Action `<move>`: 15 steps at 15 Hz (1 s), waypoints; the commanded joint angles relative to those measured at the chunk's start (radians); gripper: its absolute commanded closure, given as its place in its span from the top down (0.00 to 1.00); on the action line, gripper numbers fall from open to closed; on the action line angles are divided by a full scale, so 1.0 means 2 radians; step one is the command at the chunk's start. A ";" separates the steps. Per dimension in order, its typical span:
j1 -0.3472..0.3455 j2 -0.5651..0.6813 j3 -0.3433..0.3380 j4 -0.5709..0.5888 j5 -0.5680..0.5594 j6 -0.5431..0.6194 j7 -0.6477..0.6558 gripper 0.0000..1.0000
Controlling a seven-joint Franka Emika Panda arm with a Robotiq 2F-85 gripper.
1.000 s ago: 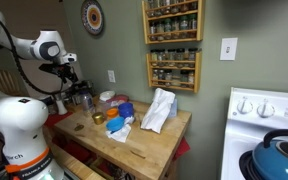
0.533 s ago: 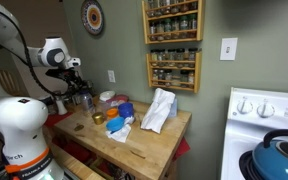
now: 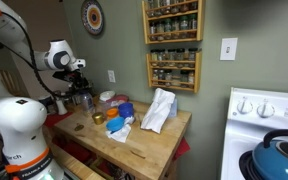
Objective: Take the black lid off the jar
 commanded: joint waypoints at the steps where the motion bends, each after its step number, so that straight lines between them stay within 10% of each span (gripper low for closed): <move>1: -0.007 0.024 0.003 -0.004 -0.019 0.027 0.017 1.00; 15: -0.025 0.039 0.002 -0.001 -0.067 0.031 0.037 0.92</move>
